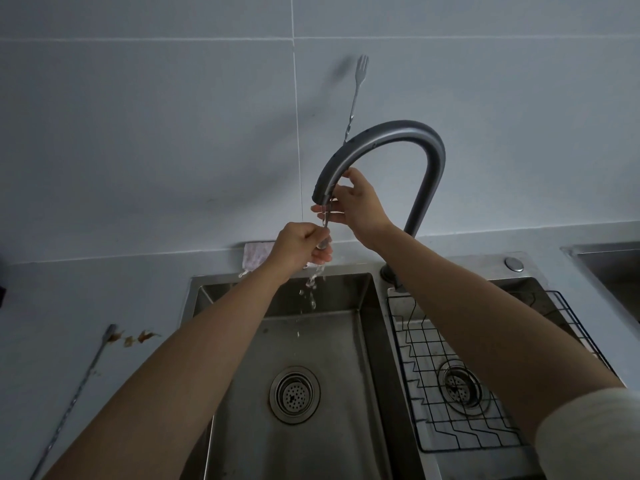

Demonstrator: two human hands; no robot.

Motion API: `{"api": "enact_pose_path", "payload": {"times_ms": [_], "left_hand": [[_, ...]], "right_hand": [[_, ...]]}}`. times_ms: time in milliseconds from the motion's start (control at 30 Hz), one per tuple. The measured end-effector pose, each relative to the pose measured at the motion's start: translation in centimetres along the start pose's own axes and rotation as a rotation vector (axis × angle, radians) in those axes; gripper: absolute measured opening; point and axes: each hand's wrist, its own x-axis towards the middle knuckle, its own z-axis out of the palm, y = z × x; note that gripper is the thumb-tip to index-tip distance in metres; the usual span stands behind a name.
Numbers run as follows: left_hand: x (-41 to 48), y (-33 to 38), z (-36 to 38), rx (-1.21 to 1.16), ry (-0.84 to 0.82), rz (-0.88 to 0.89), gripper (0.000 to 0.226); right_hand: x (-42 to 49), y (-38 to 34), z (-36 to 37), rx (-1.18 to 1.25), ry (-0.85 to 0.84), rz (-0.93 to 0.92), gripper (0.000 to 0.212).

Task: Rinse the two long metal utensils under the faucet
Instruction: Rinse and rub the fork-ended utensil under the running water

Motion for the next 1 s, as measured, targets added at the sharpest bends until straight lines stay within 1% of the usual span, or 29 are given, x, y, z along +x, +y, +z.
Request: {"api": "enact_pose_path", "payload": {"times_ms": [133, 267, 367, 500, 633, 733, 833, 900, 1000], "left_hand": [[0.0, 0.1, -0.1, -0.029, 0.033, 0.02, 0.02], [-0.3, -0.4, -0.2, -0.036, 0.037, 0.001, 0.019], [-0.9, -1.2, 0.1, -0.037, 0.035, -0.02, 0.017], [-2.2, -2.9, 0.7, -0.054, 0.0, -0.046, 0.02], [-3.8, -4.7, 1.5, -0.087, -0.012, -0.088, 0.019], [-5.1, -6.1, 2.2, -0.089, -0.017, -0.128, 0.017], [-6.4, -7.5, 3.1, -0.08, -0.026, -0.157, 0.015], [-7.1, -8.4, 3.7, -0.086, -0.023, -0.173, 0.012], [-8.1, -9.3, 4.5, -0.062, -0.047, -0.187, 0.016]], "right_hand": [[0.1, -0.1, 0.2, 0.014, 0.008, -0.006, 0.03], [-0.2, 0.1, 0.6, -0.02, -0.03, -0.008, 0.027], [-0.6, 0.6, 0.8, -0.013, -0.047, 0.041, 0.019], [-1.5, 1.9, 1.0, -0.019, -0.049, 0.104, 0.014], [-2.2, 2.9, 1.4, -0.027, -0.026, 0.169, 0.017], [-2.7, 3.3, 1.7, 0.013, -0.005, 0.193, 0.006], [-2.7, 3.3, 1.5, 0.032, 0.041, 0.206, 0.008], [-2.9, 3.3, 1.5, 0.027, 0.037, 0.212, 0.008], [-3.2, 3.2, 1.7, 0.026, 0.032, 0.222, 0.014]]}}
